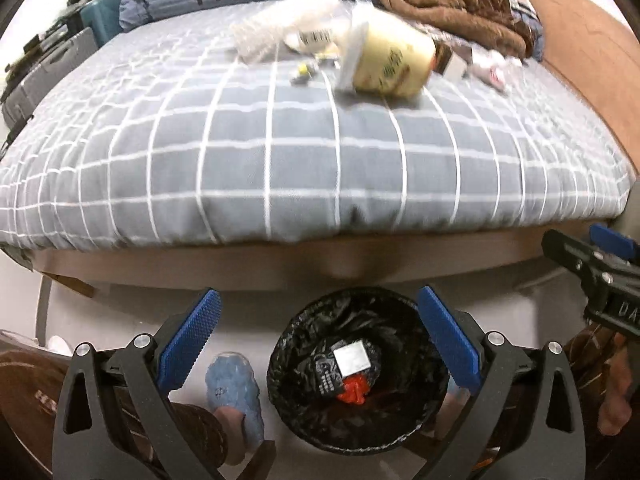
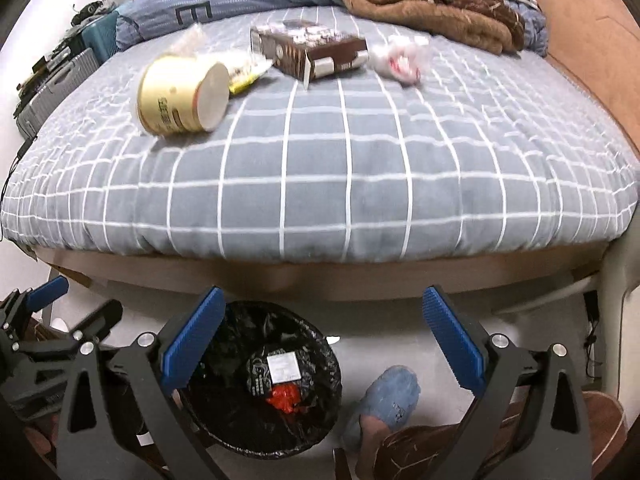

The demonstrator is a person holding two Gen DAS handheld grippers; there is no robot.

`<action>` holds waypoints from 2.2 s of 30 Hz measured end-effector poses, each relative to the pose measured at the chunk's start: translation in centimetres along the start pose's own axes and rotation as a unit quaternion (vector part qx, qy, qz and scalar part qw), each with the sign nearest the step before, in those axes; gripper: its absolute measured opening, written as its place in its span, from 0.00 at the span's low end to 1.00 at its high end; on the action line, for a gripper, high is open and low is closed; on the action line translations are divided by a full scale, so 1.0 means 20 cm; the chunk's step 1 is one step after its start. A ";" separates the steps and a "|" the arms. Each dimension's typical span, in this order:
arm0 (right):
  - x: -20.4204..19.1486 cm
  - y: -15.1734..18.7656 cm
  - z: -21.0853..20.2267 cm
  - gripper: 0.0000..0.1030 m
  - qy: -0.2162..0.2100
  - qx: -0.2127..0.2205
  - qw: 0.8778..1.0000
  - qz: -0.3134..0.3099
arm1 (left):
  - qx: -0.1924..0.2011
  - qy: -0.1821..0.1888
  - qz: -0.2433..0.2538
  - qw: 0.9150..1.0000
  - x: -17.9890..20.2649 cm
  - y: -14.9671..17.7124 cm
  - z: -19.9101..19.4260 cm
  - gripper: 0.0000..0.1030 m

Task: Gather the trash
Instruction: 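Move both tools back toward the trash on the bed, then grasp the clear plastic bag with the right tool while the left tool grasps the yellow tub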

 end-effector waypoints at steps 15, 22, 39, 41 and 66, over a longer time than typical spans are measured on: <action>0.14 -0.36 -0.04 0.92 0.022 0.052 0.998 0.004 | 0.066 0.024 -0.004 0.998 0.07 -0.42 -0.07 0.95; 0.32 -0.61 0.07 0.92 0.039 0.067 0.997 0.020 | 0.080 0.034 0.020 0.996 0.21 -0.61 -0.01 0.95; 0.55 -1.03 0.40 0.89 0.039 0.063 0.997 0.029 | 0.060 0.039 0.010 0.997 0.27 -0.78 0.19 0.94; 0.54 -1.07 0.43 0.87 0.038 0.063 0.997 0.025 | 0.057 0.045 0.010 0.997 0.28 -0.79 0.19 0.94; 0.53 -1.16 0.65 0.36 -0.003 0.028 0.999 0.020 | 0.068 0.030 0.026 0.997 0.30 -0.80 0.21 0.69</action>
Point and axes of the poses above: each gripper's, at about its wrist camera, not at the fingertips, and z roughly the way its jaws point, x to its right, y to its underside, the point moved 1 cm from there along z, roughly the way its jaws point, and after that the axes turned 5 degrees about -y, right-handed, at the moved point
